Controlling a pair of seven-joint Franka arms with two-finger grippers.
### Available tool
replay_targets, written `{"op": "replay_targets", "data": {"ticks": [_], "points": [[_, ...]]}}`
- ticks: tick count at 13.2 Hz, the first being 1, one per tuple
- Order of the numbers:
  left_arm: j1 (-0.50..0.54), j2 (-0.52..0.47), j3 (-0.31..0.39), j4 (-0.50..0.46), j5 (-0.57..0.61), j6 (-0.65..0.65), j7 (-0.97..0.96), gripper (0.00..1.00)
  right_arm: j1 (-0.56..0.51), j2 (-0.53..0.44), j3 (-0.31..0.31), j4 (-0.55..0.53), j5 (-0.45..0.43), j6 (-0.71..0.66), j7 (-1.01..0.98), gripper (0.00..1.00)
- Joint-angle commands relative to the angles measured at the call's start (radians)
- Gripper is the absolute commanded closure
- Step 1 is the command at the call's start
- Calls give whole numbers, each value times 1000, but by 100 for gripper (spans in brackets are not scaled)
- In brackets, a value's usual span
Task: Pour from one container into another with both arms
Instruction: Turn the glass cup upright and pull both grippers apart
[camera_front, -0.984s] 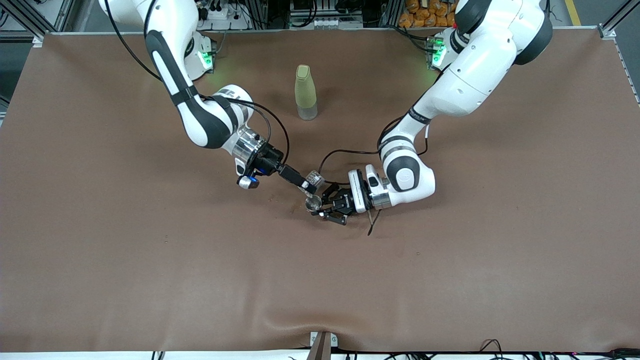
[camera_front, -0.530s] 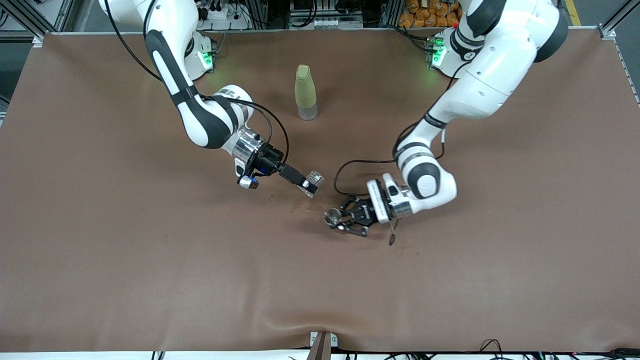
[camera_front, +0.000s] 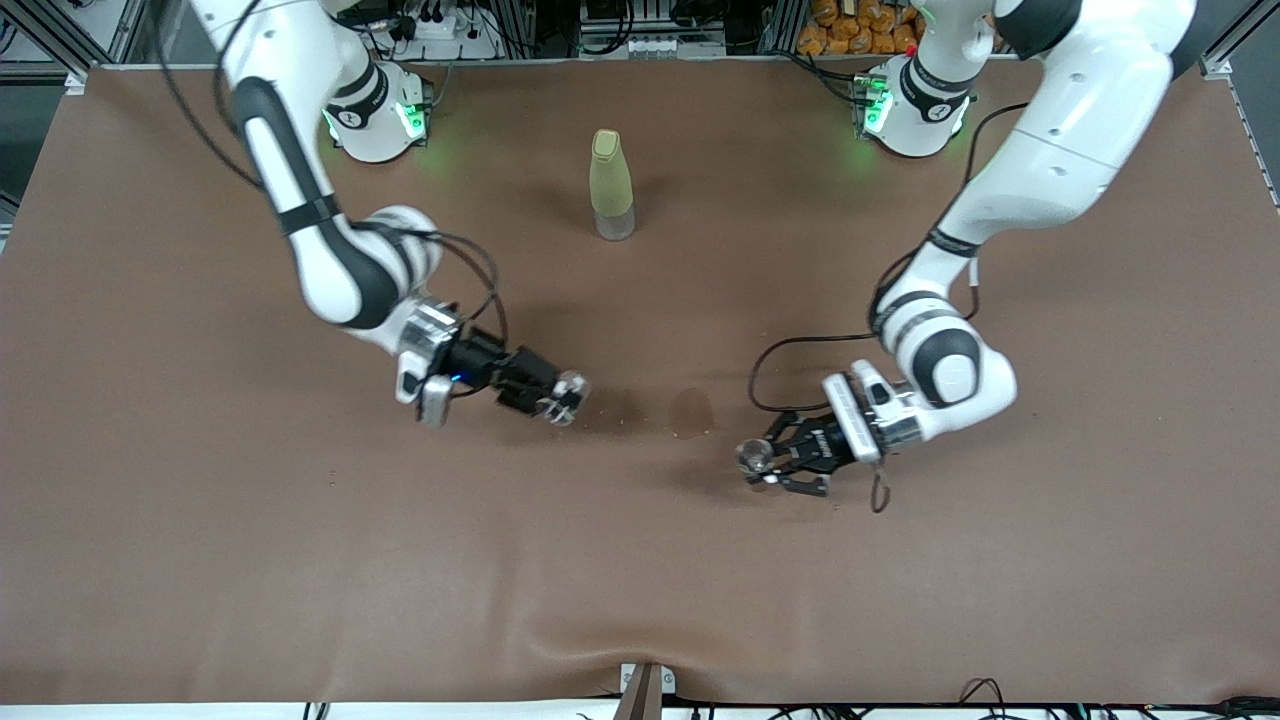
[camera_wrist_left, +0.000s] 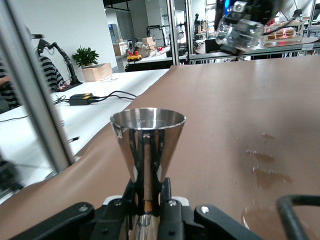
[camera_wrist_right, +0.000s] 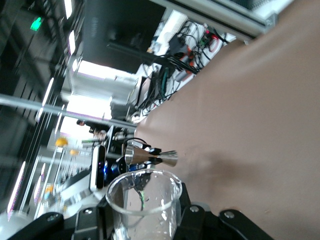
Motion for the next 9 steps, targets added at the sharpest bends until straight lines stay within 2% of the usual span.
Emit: {"op": "replay_targets", "data": {"ticks": [1,2,6,9], "points": [[138,-80,-12,-103,74,-116,0,100,-204,29,19,16,-252,-201,-84,82],[179,-85,-12,-111,111,-170,-17,100,-281,46,19,28,-346,-278,-129,82],[354,-88,-12,-106,290,-303,-95,100,-503,112,19,83,-619,-479,-381,82],[452,-80,-6,-103,373,-382,-107,100,-632,244,19,210,-748,-651,-614,82]]}}
